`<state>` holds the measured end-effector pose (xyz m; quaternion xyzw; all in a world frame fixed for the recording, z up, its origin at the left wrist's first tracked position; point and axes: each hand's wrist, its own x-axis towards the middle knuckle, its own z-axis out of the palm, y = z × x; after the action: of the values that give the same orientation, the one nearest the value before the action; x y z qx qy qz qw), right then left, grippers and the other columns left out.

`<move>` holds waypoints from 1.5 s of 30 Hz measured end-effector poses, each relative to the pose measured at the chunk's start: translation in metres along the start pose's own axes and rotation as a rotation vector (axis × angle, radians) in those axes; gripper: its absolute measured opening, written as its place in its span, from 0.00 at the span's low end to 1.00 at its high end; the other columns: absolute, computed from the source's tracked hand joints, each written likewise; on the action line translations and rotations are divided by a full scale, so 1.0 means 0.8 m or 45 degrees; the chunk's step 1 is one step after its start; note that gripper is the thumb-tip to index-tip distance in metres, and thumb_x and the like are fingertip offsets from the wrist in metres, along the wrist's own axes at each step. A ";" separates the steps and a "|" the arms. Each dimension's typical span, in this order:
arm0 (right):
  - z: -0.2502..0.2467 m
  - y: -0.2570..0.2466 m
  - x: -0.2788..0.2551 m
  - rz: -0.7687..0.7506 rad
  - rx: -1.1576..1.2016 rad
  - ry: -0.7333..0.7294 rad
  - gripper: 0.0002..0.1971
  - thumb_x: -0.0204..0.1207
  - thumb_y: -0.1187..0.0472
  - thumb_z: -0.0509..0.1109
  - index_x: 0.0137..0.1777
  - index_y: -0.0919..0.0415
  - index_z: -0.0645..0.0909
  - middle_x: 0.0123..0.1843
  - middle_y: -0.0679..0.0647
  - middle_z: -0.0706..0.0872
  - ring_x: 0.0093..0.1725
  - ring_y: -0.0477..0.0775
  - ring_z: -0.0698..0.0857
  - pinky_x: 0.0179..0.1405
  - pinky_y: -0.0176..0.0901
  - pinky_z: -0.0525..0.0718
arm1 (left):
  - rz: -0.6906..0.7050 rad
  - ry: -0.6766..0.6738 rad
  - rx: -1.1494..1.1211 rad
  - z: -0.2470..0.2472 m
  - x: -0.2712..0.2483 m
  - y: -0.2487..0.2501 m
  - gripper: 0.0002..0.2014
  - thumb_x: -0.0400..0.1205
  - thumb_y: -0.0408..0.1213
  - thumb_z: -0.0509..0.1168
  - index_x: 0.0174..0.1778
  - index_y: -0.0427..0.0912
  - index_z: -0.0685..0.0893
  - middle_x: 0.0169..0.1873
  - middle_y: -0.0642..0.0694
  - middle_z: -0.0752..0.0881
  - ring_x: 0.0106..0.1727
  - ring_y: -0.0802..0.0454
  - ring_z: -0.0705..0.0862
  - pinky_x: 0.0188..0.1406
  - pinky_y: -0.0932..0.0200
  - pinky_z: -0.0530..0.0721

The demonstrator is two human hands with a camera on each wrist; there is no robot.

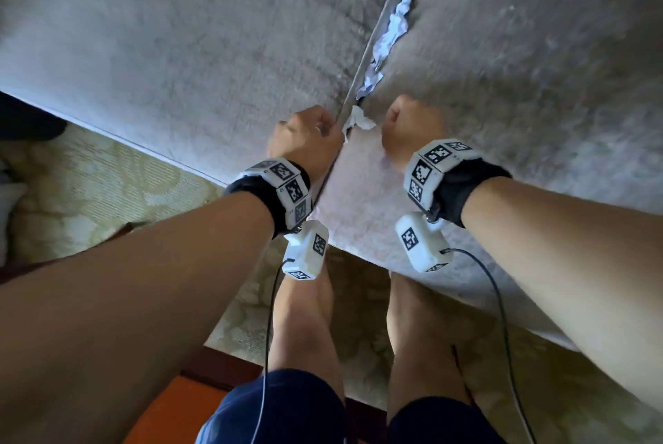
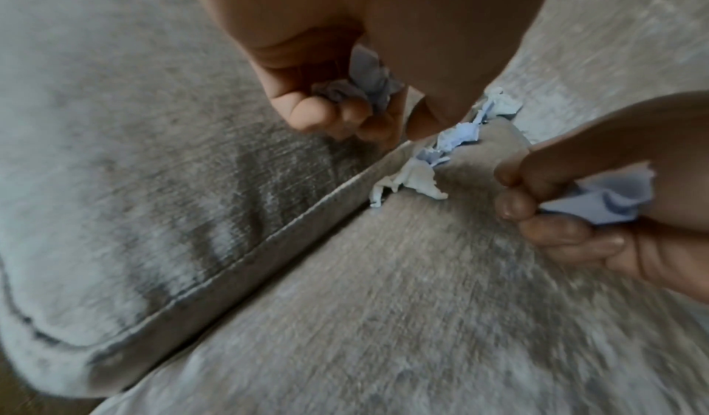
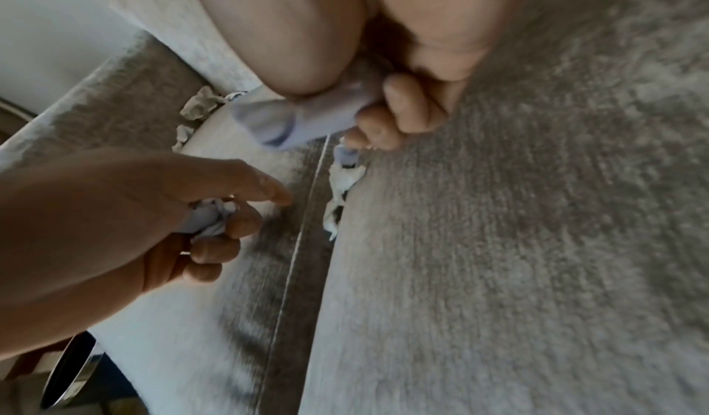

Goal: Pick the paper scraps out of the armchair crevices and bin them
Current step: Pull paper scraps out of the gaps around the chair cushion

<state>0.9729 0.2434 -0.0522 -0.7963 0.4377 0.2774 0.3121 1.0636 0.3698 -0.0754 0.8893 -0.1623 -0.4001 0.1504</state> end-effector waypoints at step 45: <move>-0.010 -0.045 0.086 0.037 -0.189 0.231 0.25 0.81 0.58 0.63 0.75 0.67 0.68 0.74 0.68 0.73 0.72 0.66 0.74 0.67 0.51 0.73 | -0.201 0.114 -0.304 -0.004 -0.030 -0.046 0.22 0.66 0.44 0.49 0.36 0.39 0.87 0.32 0.43 0.89 0.36 0.38 0.87 0.37 0.48 0.89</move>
<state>1.0376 0.2166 -0.0874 -0.8327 0.4539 0.2402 0.2072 1.0574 0.4133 -0.0724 0.8921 -0.0361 -0.3870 0.2303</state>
